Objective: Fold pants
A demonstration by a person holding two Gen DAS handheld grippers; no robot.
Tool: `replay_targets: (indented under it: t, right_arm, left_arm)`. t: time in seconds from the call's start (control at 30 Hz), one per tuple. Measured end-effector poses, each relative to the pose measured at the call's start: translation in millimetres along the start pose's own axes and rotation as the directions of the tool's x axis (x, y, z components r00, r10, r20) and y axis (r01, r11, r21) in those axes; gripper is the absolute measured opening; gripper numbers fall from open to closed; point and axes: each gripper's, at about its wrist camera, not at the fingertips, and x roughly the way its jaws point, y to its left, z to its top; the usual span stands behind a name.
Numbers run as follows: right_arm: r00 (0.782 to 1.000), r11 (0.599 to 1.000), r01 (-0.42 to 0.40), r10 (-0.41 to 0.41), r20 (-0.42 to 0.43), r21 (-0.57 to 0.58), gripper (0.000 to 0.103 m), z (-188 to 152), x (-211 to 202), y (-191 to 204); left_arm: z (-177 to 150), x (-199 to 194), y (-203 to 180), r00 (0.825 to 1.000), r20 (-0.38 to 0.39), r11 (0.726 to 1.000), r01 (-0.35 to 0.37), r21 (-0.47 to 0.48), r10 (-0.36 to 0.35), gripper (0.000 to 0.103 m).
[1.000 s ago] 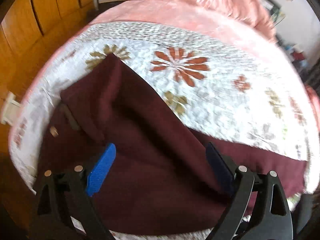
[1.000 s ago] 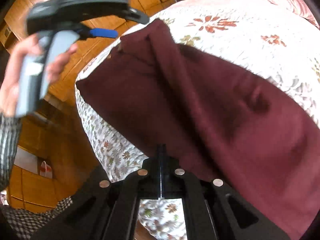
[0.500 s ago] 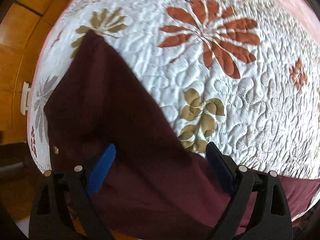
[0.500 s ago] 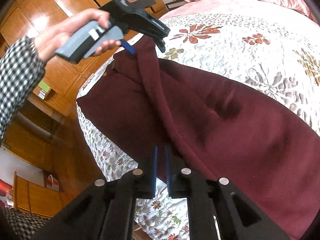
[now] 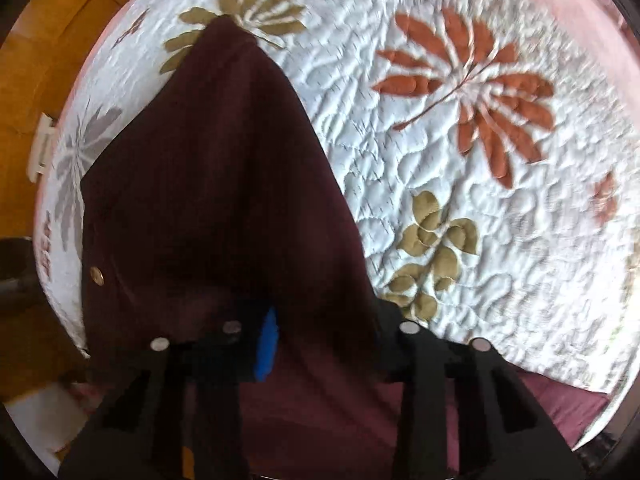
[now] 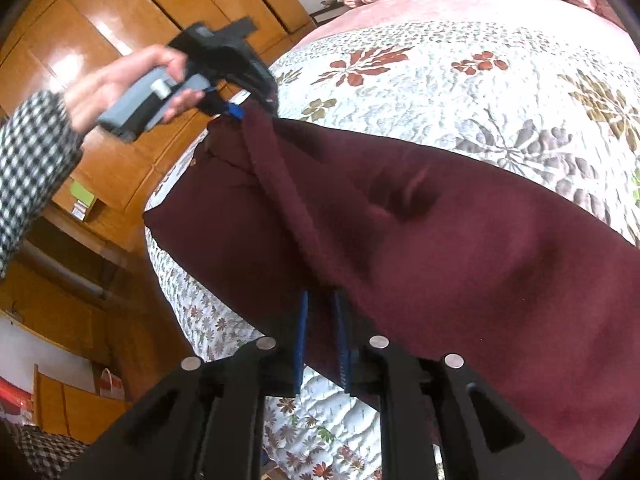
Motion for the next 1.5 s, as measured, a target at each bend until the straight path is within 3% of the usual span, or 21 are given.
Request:
replay_targets:
  t: [0.1,0.17,0.4,0.53,0.6,0.67,0.7,0.8,0.87,0.97,1.1,1.13,1.2,1.27,1.37,1.43,1.5]
  right_arm:
    - [1.000,1.000,0.006,-0.007,0.009,0.012,0.015,-0.8,-4.5,-4.8]
    - [1.000,1.000,0.010,-0.010,0.017,0.019,0.017,-2.3,-8.5,-7.0]
    - [0.999,0.999,0.039,-0.040,0.030,0.032,0.021,-3.2,-17.7,-4.4]
    - [0.997,0.998,0.065,-0.065,0.034,0.011,0.023,-1.4,-21.8,3.1]
    - [0.997,0.997,0.076,-0.076,0.031,-0.010,0.024,-1.4,-24.5,9.7]
    - [0.995,0.995,0.092,-0.091,0.030,-0.029,0.030,-2.1,-27.0,16.1]
    - [0.995,0.995,0.095,-0.094,0.030,-0.035,0.030,-2.8,-27.9,18.0]
    - [0.995,0.994,0.101,-0.100,0.025,-0.034,0.031,-4.5,-29.8,20.9]
    - [0.995,0.995,0.095,-0.095,0.020,-0.017,0.035,-5.4,-29.9,19.5]
    - [0.998,0.998,0.054,-0.055,0.016,0.029,0.037,-7.3,-27.8,16.2]
    - [1.000,0.999,0.027,-0.028,0.009,0.029,0.043,-11.0,-25.9,21.1]
    - [0.999,0.999,0.039,-0.039,0.010,0.005,0.045,-11.4,-25.4,25.6]
    - [0.999,0.997,0.049,-0.048,0.015,-0.052,0.049,-11.8,-24.1,37.0]
    - [0.999,0.995,0.035,-0.034,0.010,-0.094,0.054,-12.3,-20.4,48.0]
    - [0.999,0.991,0.016,-0.020,-0.027,-0.133,0.055,-15.3,-7.9,61.6]
    - [0.997,0.996,-0.050,0.045,-0.060,-0.074,0.055,-16.8,1.2,58.3]
    - [0.990,0.993,-0.117,0.118,-0.072,0.025,0.055,-20.1,6.8,48.2]
  left_arm:
    - [-29.3,-21.1,22.7,0.993,0.093,0.996,0.081,-0.032,-0.077,0.028]
    - [-57.2,-39.2,37.2,0.976,0.206,0.997,0.072,-0.021,-0.067,0.022]
    - [-174.2,-63.2,89.5,0.888,0.446,0.985,0.157,-0.068,-0.110,0.020]
    - [-220.5,-38.4,100.5,0.858,0.502,0.976,0.190,-0.106,-0.113,0.019]
    - [-235.4,-11.2,105.9,0.858,0.498,0.964,0.224,-0.142,-0.126,0.017]
    - [-241.1,10.2,113.4,0.864,0.480,0.954,0.256,-0.155,-0.153,0.017]
    - [-244.7,18.1,116.1,0.857,0.488,0.947,0.276,-0.163,-0.166,0.018]
    - [-253.0,20.3,122.3,0.810,0.547,0.929,0.340,-0.144,-0.211,0.022]
    - [-254.6,18.3,130.8,0.777,0.559,0.889,0.435,-0.142,-0.291,0.039]
    - [-252.9,15.7,141.9,0.746,0.566,0.847,0.510,-0.149,-0.350,0.045]
    - [-246.9,20.2,163.0,0.700,0.567,0.742,0.635,-0.215,-0.434,0.049]
    - [-246.0,22.9,164.4,0.695,0.566,0.728,0.648,-0.224,-0.444,0.049]
    - [-242.8,24.6,164.8,0.700,0.566,0.727,0.644,-0.237,-0.436,0.044]
    - [-242.7,22.4,163.5,0.689,0.570,0.719,0.656,-0.229,-0.448,0.032]
    - [-234.7,17.7,160.2,0.685,0.577,0.732,0.649,-0.208,-0.444,0.020]
    - [-227.8,16.1,159.1,0.693,0.572,0.739,0.640,-0.208,-0.439,0.017]
    - [-224.5,15.6,160.6,0.689,0.565,0.729,0.651,-0.209,-0.454,0.016]
